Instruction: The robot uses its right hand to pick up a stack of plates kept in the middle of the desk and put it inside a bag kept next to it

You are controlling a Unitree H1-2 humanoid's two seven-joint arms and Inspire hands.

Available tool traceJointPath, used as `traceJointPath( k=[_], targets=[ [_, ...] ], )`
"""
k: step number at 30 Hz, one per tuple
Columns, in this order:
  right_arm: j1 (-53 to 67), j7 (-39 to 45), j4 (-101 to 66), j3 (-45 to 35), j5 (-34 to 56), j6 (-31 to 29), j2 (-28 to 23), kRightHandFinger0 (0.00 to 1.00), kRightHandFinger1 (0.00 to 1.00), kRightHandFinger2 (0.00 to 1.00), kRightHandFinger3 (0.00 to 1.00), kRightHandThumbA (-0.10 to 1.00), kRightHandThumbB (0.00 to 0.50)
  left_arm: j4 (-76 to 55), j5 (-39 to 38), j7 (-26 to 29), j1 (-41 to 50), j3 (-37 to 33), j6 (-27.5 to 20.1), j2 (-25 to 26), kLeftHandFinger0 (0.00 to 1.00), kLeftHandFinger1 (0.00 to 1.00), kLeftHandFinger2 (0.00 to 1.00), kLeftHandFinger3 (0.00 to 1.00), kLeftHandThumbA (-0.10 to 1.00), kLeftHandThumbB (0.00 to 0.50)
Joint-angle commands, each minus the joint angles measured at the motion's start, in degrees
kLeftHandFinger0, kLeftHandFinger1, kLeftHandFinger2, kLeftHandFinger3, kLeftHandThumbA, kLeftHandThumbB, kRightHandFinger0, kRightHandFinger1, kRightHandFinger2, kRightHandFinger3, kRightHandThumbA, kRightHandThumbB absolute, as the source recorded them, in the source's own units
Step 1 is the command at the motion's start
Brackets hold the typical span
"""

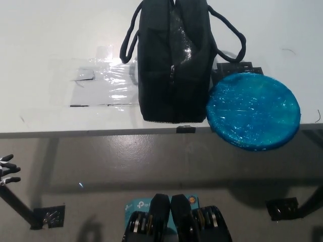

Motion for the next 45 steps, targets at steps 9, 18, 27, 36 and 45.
traceJointPath(
  k=[9, 18, 27, 36, 45],
  targets=[
    [-2.6, 9.8, -28.8, 14.0, -40.4, 7.0, -2.0, 1.00, 1.00, 1.00, 1.00, 0.80, 0.500, -2.0, -0.2, 1.0, -0.7, 0.4, 0.1, 0.8, 0.52, 0.57, 0.74, 0.87, 0.68, 0.000],
    [-2.4, 13.9, -35.7, 19.3, -47.6, 4.9, 1.1, 1.00, 1.00, 1.00, 1.00, 0.74, 0.500, -1.9, -0.2, 1.0, -0.7, 0.5, -0.2, 0.8, 0.53, 0.56, 0.72, 0.86, 0.70, 0.000],
    [-3.6, 19.5, -36.6, 23.6, -54.0, 3.3, -0.4, 1.00, 1.00, 1.00, 1.00, 0.72, 0.500, -1.9, -0.5, 1.1, -0.6, 0.7, -0.1, 0.7, 0.50, 0.55, 0.71, 0.85, 0.67, 0.000],
    [-9.5, 22.1, -32.7, 25.9, -60.6, 1.7, -4.2, 1.00, 1.00, 1.00, 1.00, 0.80, 0.500, -1.7, -1.5, 1.0, -0.7, 1.2, 0.1, 0.3, 0.48, 0.54, 0.70, 0.85, 0.66, 0.000],
    [-15.6, 21.8, -28.3, 27.4, -67.5, 2.4, -7.0, 1.00, 1.00, 1.00, 1.00, 0.82, 0.500, -2.3, -3.1, 1.3, -1.0, 2.4, 1.3, -0.2, 0.46, 0.53, 0.69, 0.83, 0.74, 0.000]
  ],
)
